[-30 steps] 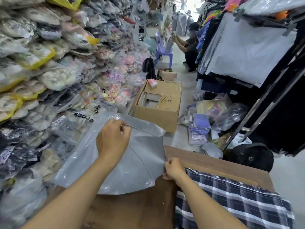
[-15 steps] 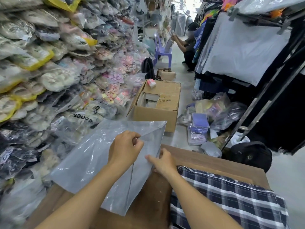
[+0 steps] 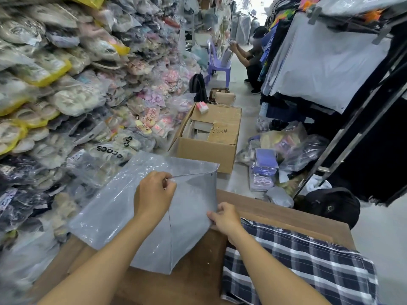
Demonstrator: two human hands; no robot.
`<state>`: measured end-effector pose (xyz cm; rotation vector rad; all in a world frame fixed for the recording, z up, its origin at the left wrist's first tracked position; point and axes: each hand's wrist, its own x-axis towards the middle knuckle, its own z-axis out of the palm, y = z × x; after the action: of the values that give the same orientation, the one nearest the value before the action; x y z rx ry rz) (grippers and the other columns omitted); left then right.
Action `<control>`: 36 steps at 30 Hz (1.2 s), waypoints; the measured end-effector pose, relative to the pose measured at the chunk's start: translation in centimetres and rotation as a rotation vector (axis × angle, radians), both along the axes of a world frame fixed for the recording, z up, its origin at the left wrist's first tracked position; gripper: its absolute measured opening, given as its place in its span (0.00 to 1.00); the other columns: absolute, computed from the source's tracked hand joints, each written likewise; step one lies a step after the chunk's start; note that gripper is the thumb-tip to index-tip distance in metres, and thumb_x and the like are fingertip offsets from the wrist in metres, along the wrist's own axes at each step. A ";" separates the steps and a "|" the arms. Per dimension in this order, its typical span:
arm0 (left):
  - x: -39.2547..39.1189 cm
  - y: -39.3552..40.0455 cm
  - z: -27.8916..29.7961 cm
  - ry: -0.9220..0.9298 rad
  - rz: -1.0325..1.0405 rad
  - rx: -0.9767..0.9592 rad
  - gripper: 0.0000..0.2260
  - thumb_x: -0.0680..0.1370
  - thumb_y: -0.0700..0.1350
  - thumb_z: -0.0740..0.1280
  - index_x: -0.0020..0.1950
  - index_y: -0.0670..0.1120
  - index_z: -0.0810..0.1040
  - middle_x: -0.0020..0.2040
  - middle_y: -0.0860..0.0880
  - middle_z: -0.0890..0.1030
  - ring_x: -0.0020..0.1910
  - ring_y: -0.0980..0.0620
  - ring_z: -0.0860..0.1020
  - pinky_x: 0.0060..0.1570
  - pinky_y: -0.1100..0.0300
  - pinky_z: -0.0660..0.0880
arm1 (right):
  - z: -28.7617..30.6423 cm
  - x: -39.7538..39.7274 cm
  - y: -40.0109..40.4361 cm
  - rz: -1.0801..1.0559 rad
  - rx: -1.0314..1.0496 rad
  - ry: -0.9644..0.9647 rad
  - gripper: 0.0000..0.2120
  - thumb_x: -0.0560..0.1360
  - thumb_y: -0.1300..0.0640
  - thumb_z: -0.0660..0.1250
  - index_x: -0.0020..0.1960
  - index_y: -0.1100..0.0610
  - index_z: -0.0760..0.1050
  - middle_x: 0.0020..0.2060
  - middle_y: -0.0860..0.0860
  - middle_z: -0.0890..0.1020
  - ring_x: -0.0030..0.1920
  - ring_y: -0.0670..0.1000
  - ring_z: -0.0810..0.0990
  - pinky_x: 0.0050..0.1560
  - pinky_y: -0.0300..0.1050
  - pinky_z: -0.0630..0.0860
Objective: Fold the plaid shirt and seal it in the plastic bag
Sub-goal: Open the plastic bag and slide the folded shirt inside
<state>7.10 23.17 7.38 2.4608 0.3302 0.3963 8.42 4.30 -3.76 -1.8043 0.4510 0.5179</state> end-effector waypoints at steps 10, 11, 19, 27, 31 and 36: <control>0.1 -0.8 0.5 -0.170 -0.196 0.094 0.07 0.74 0.38 0.70 0.50 0.43 0.85 0.39 0.45 0.80 0.37 0.44 0.78 0.41 0.52 0.77 | 2.6 -0.4 -0.5 0.259 -0.188 -0.004 0.12 0.77 0.49 0.70 0.40 0.55 0.73 0.39 0.53 0.83 0.41 0.56 0.84 0.49 0.54 0.84; 0.1 -0.9 -0.2 -0.136 -0.209 0.103 0.07 0.73 0.38 0.70 0.49 0.43 0.85 0.39 0.45 0.80 0.38 0.42 0.79 0.42 0.50 0.77 | 3.3 -0.5 -0.8 0.384 -0.214 -0.016 0.14 0.77 0.47 0.69 0.41 0.56 0.75 0.39 0.54 0.84 0.42 0.57 0.85 0.49 0.53 0.83; -0.9 -1.9 -4.0 0.080 -0.235 0.053 0.06 0.74 0.41 0.67 0.41 0.43 0.83 0.33 0.47 0.79 0.36 0.46 0.77 0.40 0.47 0.78 | 5.3 -2.4 -4.2 1.368 -0.860 -0.080 0.18 0.70 0.62 0.74 0.59 0.59 0.78 0.53 0.56 0.82 0.52 0.59 0.81 0.50 0.56 0.82; -1.1 -3.0 -4.8 0.171 -0.293 -0.014 0.08 0.76 0.41 0.67 0.50 0.45 0.85 0.38 0.50 0.80 0.41 0.49 0.79 0.46 0.52 0.79 | 3.4 -3.6 -3.7 1.394 -1.082 -0.299 0.15 0.75 0.62 0.70 0.62 0.59 0.76 0.60 0.59 0.77 0.55 0.62 0.80 0.42 0.52 0.72; -1.0 -3.0 -5.1 0.194 -0.295 -0.048 0.09 0.76 0.41 0.67 0.53 0.45 0.85 0.37 0.54 0.78 0.40 0.51 0.77 0.47 0.55 0.78 | 4.4 -3.3 -3.6 1.328 -1.053 -0.317 0.10 0.75 0.63 0.68 0.55 0.60 0.79 0.56 0.58 0.80 0.53 0.61 0.81 0.40 0.50 0.71; -1.1 -3.1 -5.3 0.207 -0.305 -0.064 0.08 0.77 0.40 0.66 0.50 0.43 0.85 0.35 0.52 0.78 0.41 0.49 0.77 0.47 0.53 0.78 | 7.5 -2.0 -2.7 1.174 -0.943 -0.530 0.08 0.73 0.63 0.65 0.52 0.59 0.77 0.53 0.56 0.78 0.48 0.60 0.79 0.41 0.51 0.74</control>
<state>6.00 20.05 2.05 2.4415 0.0473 0.0025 6.45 1.62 3.70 -2.9209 -0.9810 0.5958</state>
